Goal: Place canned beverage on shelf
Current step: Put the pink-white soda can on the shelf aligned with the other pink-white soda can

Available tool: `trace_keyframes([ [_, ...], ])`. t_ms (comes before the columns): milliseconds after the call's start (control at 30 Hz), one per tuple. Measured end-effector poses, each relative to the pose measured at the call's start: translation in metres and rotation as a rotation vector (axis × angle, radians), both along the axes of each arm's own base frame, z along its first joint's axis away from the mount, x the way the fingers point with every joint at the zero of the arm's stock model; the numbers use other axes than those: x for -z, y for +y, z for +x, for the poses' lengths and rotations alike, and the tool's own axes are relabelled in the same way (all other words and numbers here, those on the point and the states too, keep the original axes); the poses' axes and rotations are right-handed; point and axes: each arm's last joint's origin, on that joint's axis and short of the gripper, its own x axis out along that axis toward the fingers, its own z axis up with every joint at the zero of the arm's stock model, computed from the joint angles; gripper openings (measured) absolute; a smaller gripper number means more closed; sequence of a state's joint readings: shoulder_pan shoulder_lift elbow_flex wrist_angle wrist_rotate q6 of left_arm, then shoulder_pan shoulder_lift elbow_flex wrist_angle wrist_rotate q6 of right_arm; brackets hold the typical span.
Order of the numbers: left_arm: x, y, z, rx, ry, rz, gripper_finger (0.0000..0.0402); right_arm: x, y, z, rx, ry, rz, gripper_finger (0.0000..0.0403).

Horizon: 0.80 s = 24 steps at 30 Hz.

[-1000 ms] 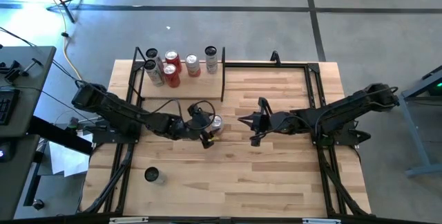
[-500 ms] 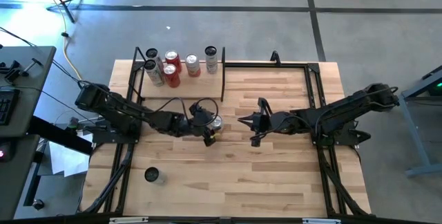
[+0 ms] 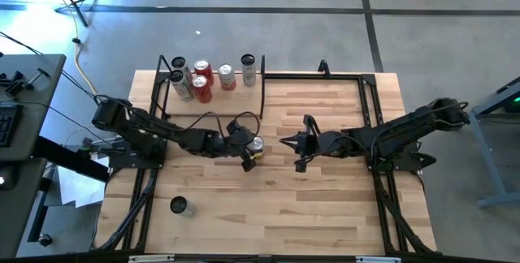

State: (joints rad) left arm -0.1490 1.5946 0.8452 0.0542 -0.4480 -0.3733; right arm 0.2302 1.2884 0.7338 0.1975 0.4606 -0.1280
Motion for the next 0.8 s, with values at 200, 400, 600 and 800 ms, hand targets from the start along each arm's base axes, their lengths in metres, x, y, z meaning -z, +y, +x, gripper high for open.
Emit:
trace_keyframes([
  [200, 0.009, 0.003, 0.008, -0.002, -0.016, 0.008, 0.0279, 0.0, 0.0, 0.0, 0.0, -0.001, 0.0, 0.0],
  [400, -0.001, 0.004, 0.001, 0.007, -0.005, 0.029, 0.0273, 0.0, 0.0, 0.0, 0.0, 0.005, -0.002, 0.0],
  [600, -0.007, 0.013, -0.006, -0.018, 0.041, 0.077, 0.0272, 0.001, 0.0, 0.0, 0.0, 0.007, -0.001, 0.0],
  [800, -0.026, 0.026, -0.022, -0.032, 0.07, 0.111, 0.0272, 0.001, 0.0, 0.0, 0.005, 0.007, 0.012, 0.0],
])
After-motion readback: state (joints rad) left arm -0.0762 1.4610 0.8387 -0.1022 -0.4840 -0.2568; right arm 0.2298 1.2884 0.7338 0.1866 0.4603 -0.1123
